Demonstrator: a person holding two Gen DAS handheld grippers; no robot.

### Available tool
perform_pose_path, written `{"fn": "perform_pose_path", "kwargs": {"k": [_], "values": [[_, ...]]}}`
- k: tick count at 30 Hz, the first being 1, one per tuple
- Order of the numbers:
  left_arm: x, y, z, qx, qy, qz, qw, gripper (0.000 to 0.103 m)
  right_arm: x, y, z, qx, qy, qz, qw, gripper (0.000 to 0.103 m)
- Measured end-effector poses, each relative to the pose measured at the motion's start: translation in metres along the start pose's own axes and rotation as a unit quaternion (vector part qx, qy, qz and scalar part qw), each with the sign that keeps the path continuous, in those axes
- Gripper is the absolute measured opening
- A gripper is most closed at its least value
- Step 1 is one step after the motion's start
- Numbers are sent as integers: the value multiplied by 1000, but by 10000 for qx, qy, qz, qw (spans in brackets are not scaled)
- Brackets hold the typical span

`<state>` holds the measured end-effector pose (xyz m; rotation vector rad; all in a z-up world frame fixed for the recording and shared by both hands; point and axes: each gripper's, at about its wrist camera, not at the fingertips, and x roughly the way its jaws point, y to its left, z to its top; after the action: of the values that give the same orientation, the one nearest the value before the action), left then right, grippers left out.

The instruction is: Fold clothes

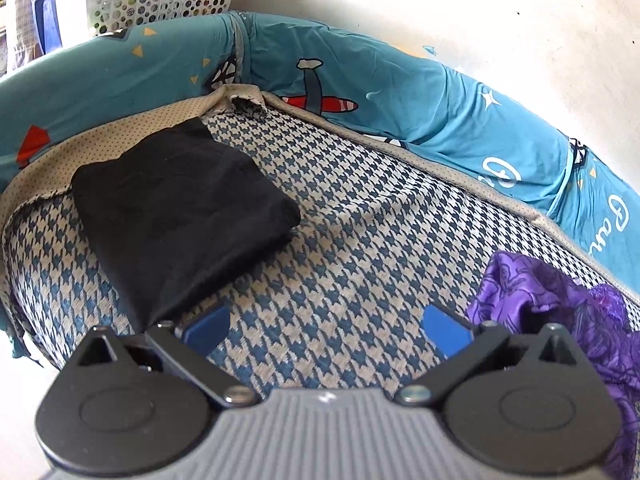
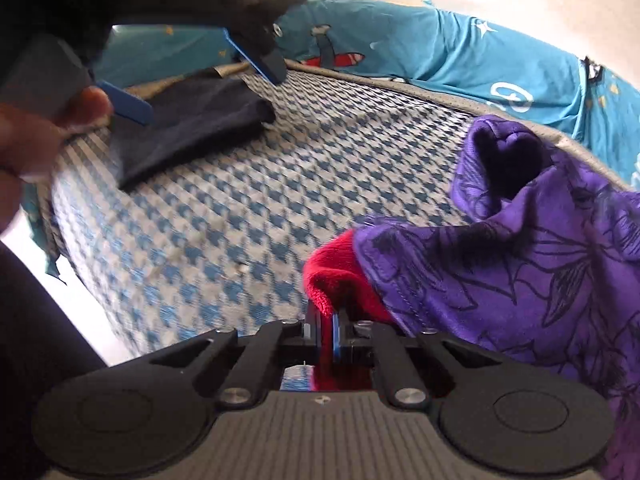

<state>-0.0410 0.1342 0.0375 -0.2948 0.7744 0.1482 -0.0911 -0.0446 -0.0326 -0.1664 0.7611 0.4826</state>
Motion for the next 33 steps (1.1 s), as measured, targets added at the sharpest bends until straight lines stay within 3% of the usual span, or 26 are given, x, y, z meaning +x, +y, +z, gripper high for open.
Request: {"fn": "perform_pose_path", "kwargs": {"k": [6, 10, 14, 18, 24, 27, 30, 33], "values": [[1, -13, 0, 173, -68, 163, 9997, 103, -12, 23, -3, -465, -68, 968, 9942, 7], [5, -23, 0, 380, -82, 373, 9985, 103, -21, 19, -5, -431, 138, 1274, 9908, 14], [12, -35, 3, 592, -98, 518, 9969, 103, -45, -9, -8, -118, 77, 1347, 9908, 18], [23, -56, 5, 785, -47, 401, 9961, 103, -69, -38, -6, -31, -197, 1155, 9931, 24], [36, -97, 4, 1196, -83, 65, 9928, 103, -85, -91, -2, 31, -466, 317, 9984, 33], [41, -120, 5, 1471, -197, -28, 9889, 103, -91, -126, 1, 217, -566, -330, 9976, 33], [45, -134, 5, 1587, -252, -156, 9869, 103, -98, -166, 1, 577, -772, -1101, 9892, 34], [50, -148, 5, 1702, -308, -284, 9845, 103, -104, -205, 1, 1128, -998, -1789, 9723, 37]]}}
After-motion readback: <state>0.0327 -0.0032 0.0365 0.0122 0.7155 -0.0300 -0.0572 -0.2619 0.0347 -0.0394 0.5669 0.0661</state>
